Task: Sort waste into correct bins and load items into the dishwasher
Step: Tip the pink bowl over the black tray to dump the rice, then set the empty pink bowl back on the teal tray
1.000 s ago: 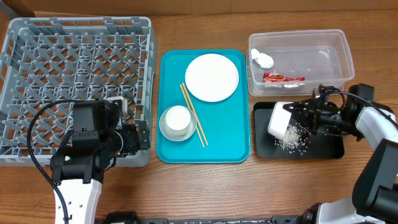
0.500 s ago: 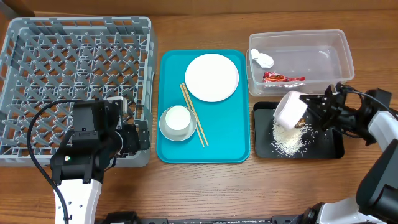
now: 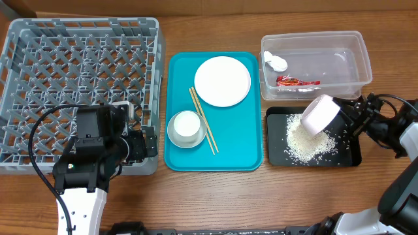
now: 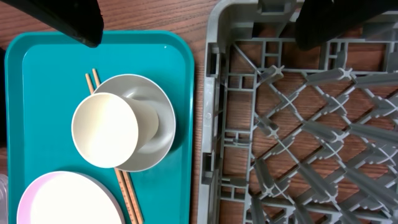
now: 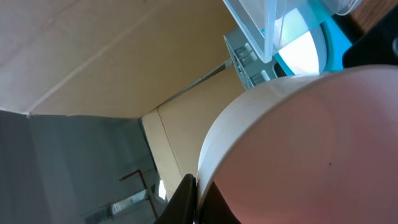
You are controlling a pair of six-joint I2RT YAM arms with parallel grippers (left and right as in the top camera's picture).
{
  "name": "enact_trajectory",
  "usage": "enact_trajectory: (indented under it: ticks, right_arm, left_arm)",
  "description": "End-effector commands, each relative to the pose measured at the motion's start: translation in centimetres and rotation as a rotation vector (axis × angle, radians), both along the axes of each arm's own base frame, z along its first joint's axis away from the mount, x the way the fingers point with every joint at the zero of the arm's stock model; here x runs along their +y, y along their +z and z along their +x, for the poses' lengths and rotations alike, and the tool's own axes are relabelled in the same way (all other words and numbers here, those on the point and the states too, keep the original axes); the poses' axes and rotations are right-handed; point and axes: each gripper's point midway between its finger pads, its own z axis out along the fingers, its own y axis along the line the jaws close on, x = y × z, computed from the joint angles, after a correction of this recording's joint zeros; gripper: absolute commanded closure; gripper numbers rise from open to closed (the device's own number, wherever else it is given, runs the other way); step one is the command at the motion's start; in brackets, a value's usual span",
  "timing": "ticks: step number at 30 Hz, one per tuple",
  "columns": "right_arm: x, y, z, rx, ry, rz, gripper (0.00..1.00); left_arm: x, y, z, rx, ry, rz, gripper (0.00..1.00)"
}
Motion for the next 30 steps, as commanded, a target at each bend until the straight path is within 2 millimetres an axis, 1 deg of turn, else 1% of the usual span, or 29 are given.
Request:
enact_trajectory:
  ticks: [1, 4, 6, 9, 10, 11, 13, 17, 19, 21, 26, 30]
  right_arm:
    - [0.0, 0.5, 0.0, 0.008, 0.004, 0.047, 0.96]
    - [0.0, 0.5, 0.2, -0.063, 0.01, -0.005, 0.96]
    - [0.5, -0.3, 0.3, -0.089, 0.02, -0.077, 0.96]
    - [2.2, -2.7, -0.1, -0.028, 0.066, -0.2, 0.96]
    - [3.3, -3.2, -0.2, -0.033, 0.105, -0.244, 0.96]
    - [3.7, -3.2, -0.3, -0.048, 0.119, -0.256, 0.96]
    - [4.9, -2.7, -0.2, -0.094, 0.157, -0.278, 0.96]
    - [7.2, -0.1, 0.4, -0.26, 0.236, -0.372, 0.96]
    - [8.4, 0.9, 0.7, -0.318, 0.275, -0.468, 0.96]
    - [9.3, 1.1, 0.9, -0.315, 0.313, -0.589, 0.96]
    - [11.8, 0.3, 1.3, -0.281, 0.424, -0.973, 0.96]
    - [15.1, 0.5, 1.6, -0.356, 0.502, -1.154, 0.96]
  left_arm:
    - [0.0, 1.1, 0.4, -0.029, 0.005, -0.009, 0.0]
    - [0.0, 1.1, 0.5, -0.03, 0.005, -0.009, 0.0]
    - [0.0, 1.1, 0.5, -0.03, 0.005, -0.009, 0.0]
    - [0.0, 1.1, 0.5, -0.034, 0.005, -0.008, 0.0]
    - [0.0, 1.1, 0.5, -0.033, 0.005, -0.008, 0.0]
    - [0.0, 1.1, 0.5, -0.033, 0.005, -0.008, 0.0]
    - [0.0, 1.1, 0.5, -0.033, 0.005, -0.008, 0.0]
    - [0.0, 1.1, 0.5, -0.033, 0.005, -0.008, 0.0]
    - [0.0, 1.1, 0.5, -0.033, 0.005, -0.008, 0.0]
    - [0.0, 1.1, 0.5, -0.033, 0.005, -0.008, 0.0]
    - [0.0, 1.1, 0.5, -0.033, 0.005, -0.007, 0.0]
    - [0.2, 1.1, 0.5, -0.033, 0.012, 0.003, 0.0]
